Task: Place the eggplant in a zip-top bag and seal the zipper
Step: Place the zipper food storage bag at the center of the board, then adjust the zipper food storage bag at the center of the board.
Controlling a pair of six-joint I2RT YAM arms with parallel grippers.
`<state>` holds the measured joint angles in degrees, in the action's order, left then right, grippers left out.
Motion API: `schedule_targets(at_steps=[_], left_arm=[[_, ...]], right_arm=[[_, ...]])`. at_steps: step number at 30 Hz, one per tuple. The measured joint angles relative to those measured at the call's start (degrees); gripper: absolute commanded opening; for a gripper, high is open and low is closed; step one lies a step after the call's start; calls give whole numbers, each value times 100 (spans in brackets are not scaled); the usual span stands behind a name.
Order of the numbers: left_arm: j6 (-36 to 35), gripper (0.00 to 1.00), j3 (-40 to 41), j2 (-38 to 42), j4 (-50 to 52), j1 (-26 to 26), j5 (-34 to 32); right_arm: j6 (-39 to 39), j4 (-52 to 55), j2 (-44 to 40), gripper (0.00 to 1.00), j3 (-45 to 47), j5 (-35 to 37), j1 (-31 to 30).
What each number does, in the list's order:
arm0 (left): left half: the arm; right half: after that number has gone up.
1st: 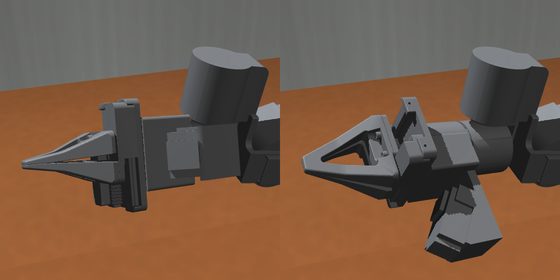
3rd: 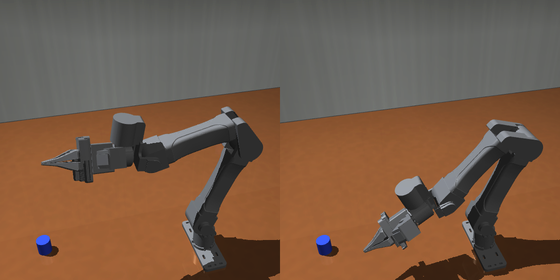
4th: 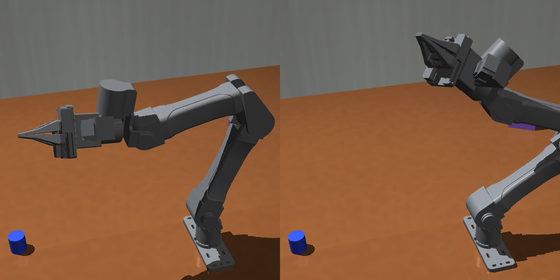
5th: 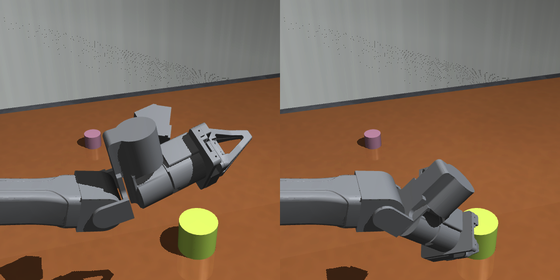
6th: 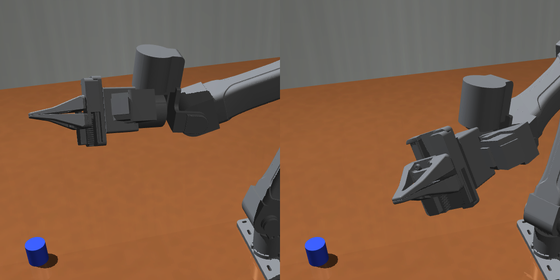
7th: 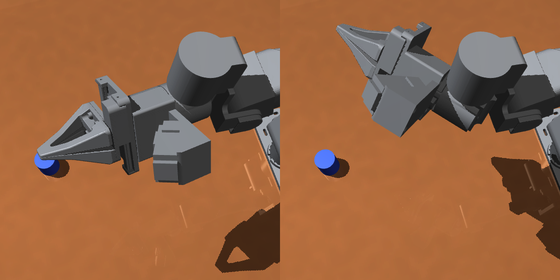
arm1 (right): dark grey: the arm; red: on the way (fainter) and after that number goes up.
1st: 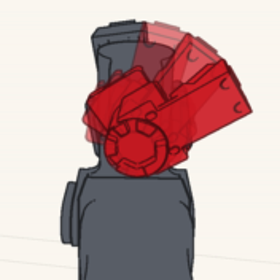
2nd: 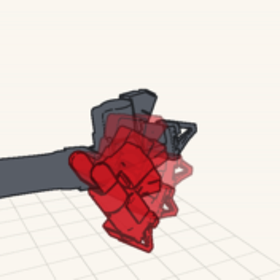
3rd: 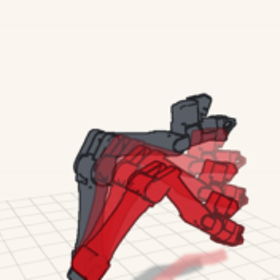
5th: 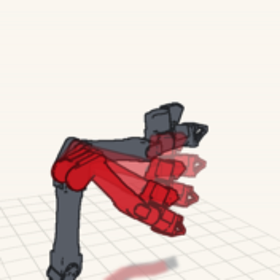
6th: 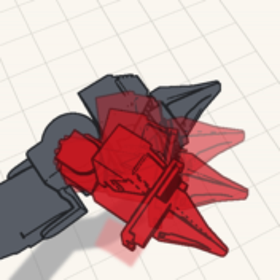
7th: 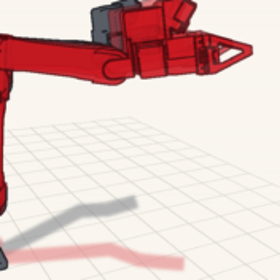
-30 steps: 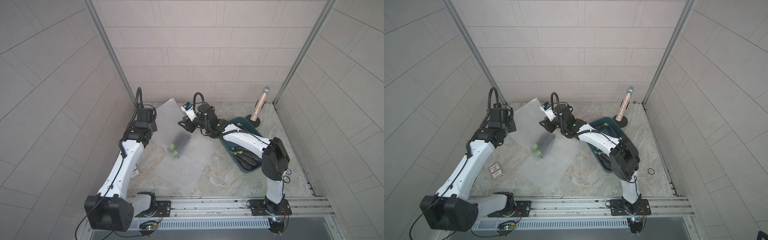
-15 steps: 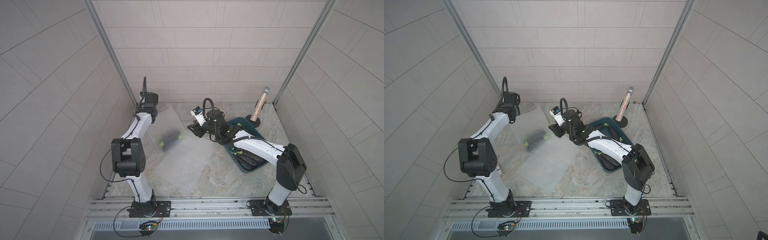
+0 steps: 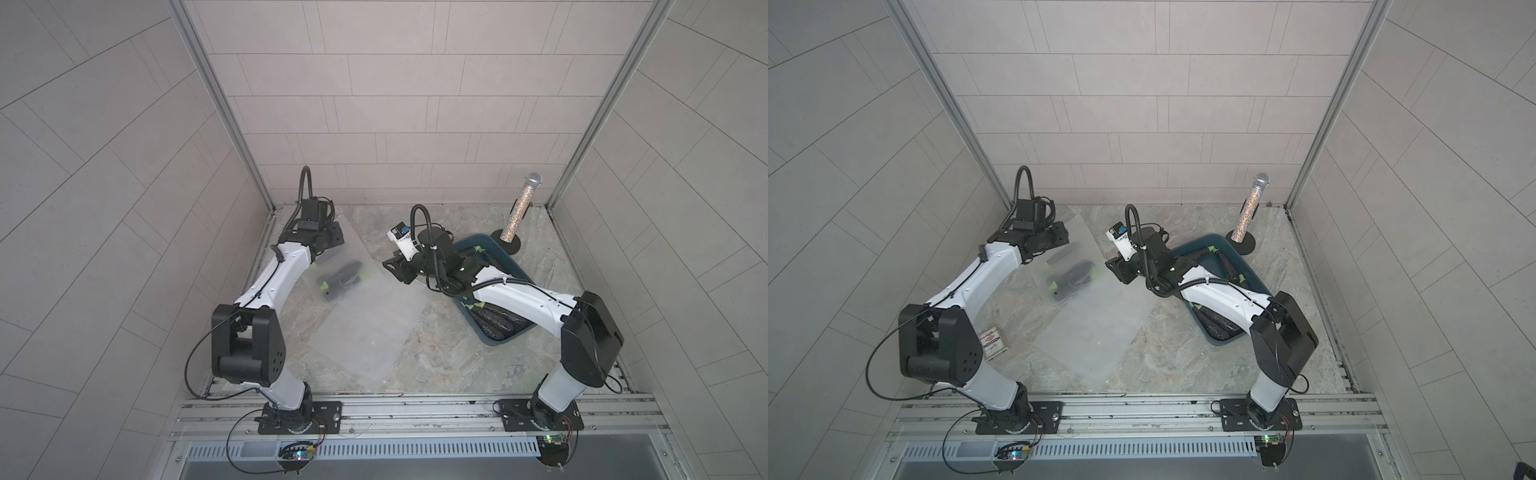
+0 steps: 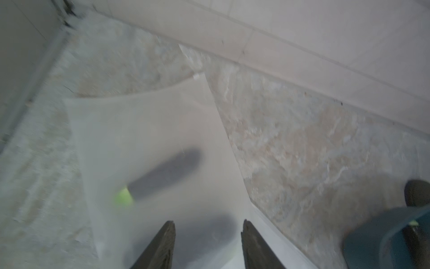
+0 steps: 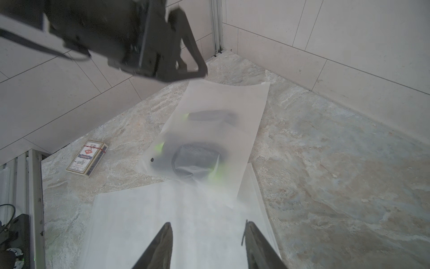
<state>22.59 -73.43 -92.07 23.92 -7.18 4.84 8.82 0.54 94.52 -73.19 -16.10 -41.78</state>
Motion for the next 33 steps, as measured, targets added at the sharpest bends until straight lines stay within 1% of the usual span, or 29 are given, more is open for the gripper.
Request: schedule_targets(at_steps=[2,5,10,12,14,16,20,23,26,28,30,33], left_arm=[[105,49,192,-175,92,-111,199],[166,47,221,-511,321,-107,337],[247,46,350,-811,409,-94,437],[258,48,350,-903,358,-85,431],[269,50,339,-938,308,-83,332],[256,52,308,-997,317,-59,98],[186,53,190,-1220,444,-20,-354],[94,53,-66,-1294,684,-9,-586],[44,52,-358,-1145,892,-39,-660],[28,52,-498,-872,1038,-166,-509],[37,51,-474,-501,1147,-356,-310],[103,48,-101,175,1196,-634,52]], right_arm=[[9,0,-98,51,57,2,11],[26,4,-227,51,140,7,22],[31,15,-295,51,214,13,57],[35,15,-297,51,229,13,59],[44,17,-297,51,229,13,70],[48,17,-302,51,229,13,76],[48,20,-304,51,232,13,87],[46,17,-306,51,240,11,96],[48,20,-334,51,286,11,96],[48,24,-356,51,330,13,96],[48,39,-380,51,356,17,96],[50,42,-459,51,426,35,96]])
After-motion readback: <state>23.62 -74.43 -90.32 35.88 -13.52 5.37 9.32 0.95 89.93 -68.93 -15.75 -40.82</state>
